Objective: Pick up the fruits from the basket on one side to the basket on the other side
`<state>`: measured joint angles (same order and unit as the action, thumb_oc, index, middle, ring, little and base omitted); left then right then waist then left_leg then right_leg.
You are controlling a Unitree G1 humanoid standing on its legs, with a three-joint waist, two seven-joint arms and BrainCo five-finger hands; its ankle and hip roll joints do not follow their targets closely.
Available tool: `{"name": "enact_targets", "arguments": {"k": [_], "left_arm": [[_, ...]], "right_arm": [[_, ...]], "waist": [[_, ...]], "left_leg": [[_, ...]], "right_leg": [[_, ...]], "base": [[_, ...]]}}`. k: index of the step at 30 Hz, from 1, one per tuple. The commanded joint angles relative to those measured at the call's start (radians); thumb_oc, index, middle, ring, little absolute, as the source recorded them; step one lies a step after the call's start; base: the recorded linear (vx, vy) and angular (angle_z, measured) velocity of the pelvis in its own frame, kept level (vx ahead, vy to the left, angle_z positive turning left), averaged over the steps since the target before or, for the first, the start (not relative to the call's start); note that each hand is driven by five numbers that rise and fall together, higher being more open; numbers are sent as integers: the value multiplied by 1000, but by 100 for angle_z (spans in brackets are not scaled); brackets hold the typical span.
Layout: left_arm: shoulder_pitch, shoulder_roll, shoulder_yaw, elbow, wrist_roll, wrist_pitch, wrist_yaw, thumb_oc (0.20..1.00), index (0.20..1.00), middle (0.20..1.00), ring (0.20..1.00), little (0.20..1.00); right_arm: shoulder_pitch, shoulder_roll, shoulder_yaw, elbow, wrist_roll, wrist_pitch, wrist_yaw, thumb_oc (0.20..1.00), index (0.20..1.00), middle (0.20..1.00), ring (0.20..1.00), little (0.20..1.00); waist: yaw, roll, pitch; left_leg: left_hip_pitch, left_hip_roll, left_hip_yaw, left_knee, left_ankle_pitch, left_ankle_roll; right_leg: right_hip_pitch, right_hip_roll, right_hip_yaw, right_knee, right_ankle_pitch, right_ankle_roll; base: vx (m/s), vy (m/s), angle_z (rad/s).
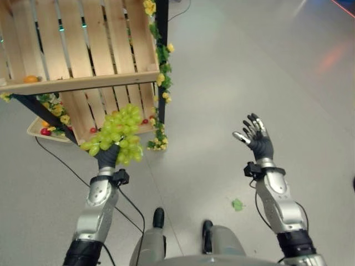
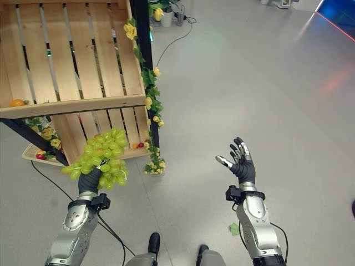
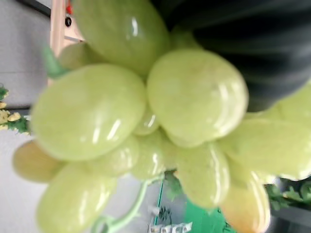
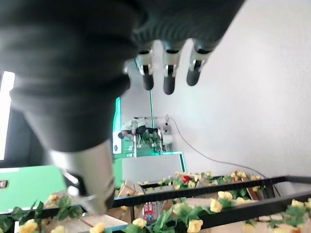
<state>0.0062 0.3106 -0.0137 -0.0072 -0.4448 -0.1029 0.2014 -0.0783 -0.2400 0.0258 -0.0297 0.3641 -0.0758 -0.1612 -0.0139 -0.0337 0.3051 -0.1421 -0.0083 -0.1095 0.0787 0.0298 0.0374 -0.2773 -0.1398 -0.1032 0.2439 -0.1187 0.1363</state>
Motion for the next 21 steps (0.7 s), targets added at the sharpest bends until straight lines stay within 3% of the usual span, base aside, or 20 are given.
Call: {"name": "enact_targets", "arguments": {"k": [1,2,3,4,5,8,11,13,15,16,17,19,21], "left_arm": [[-39,8,53,-118,37,-90,10,200,200,200,200,200],[-41,6,56,-121,38,-95,16,200,200,200,200,200],[-41,6,56,-121,38,-95,16,200,200,200,200,200],[-47,-4,70,-124,53,-103,27,200,200,200,200,200],[-43,-9,69,-132,44,-113,16,200,200,200,200,200],[-9,-34,102,-168,-11,-137,3,200,200,200,200,200],[-2,-53,110,-197,-62,-148,-12,200,200,200,200,200],[6,-58,119,-218,-83,-152,-30,200,200,200,200,200],[14,-69,125,-239,-103,-147,-31,200,200,200,200,200],[23,-72,149,-258,-115,-147,-20,200,200,200,200,200],[26,-72,150,-261,-115,-146,-19,200,200,200,200,200],[26,-68,163,-275,-114,-151,-10,200,200,200,200,200],[22,-68,172,-272,-130,-157,-5,200,200,200,200,200]], "right_arm": [[-46,-26,-22,-9,-2,-65,-9,1000,1000,1000,1000,1000],[-45,-32,-21,-6,1,-71,-9,1000,1000,1000,1000,1000],[-46,-32,-21,-6,2,-71,-9,1000,1000,1000,1000,1000],[-28,-40,-34,-11,2,-74,-17,1000,1000,1000,1000,1000],[-28,-47,-26,-7,7,-69,-8,1000,1000,1000,1000,1000],[-37,-73,-17,-6,3,-73,4,1000,1000,1000,1000,1000],[-46,-95,-20,8,23,-73,16,1000,1000,1000,1000,1000],[-50,-103,-28,17,27,-72,27,1000,1000,1000,1000,1000],[-59,-99,-27,38,25,-70,19,1000,1000,1000,1000,1000],[-60,-85,-32,49,24,-71,8,1000,1000,1000,1000,1000],[-60,-85,-31,50,24,-71,7,1000,1000,1000,1000,1000],[-64,-84,-37,58,24,-76,-6,1000,1000,1000,1000,1000],[-61,-90,-48,60,21,-83,-15,1000,1000,1000,1000,1000]], "waist": [[-26,10,-9],[-32,8,-2],[-34,7,-3],[-36,3,-10],[-40,-8,-13],[-27,5,-28],[-2,6,-12],[17,9,3],[22,8,5],[28,10,-3],[30,10,-3],[40,24,-7],[33,36,-7]], "left_leg": [[91,-14,-6,-75,-96,-50],[101,-29,-22,-65,-111,-42],[96,-31,-23,-64,-107,-42],[93,-71,-49,-28,-130,-44],[98,-81,-40,-6,-161,-42],[63,-96,2,147,-235,-44],[-11,-141,24,325,-262,-59],[-73,-165,8,459,-238,-96],[-111,-103,-1,433,-228,-120],[-98,42,-2,301,-177,-149],[-86,46,0,283,-172,-154],[-72,142,0,94,-64,-174],[-61,178,53,58,-41,-182]], "right_leg": [[-63,46,-15,-28,70,1],[-81,86,-3,-20,68,-8],[-84,84,-3,-23,74,-9],[-58,76,20,-49,55,-11],[-26,59,12,-58,65,-15],[61,57,11,-109,53,-37],[114,38,0,-119,34,-61],[137,31,-6,-132,21,-78],[156,31,-11,-140,1,-80],[170,23,-15,-145,-10,-63],[173,26,-14,-146,-11,-66],[185,35,-23,-157,-14,-55],[192,39,-47,-160,-22,-56]], "base": [[156,-31,21],[93,-26,25],[153,-51,42],[175,-103,75],[234,-129,109],[203,-96,29],[107,-85,-14],[33,-53,1],[67,-2,-16],[98,13,-9],[105,48,1],[69,-2,-4],[23,-5,20]]}}
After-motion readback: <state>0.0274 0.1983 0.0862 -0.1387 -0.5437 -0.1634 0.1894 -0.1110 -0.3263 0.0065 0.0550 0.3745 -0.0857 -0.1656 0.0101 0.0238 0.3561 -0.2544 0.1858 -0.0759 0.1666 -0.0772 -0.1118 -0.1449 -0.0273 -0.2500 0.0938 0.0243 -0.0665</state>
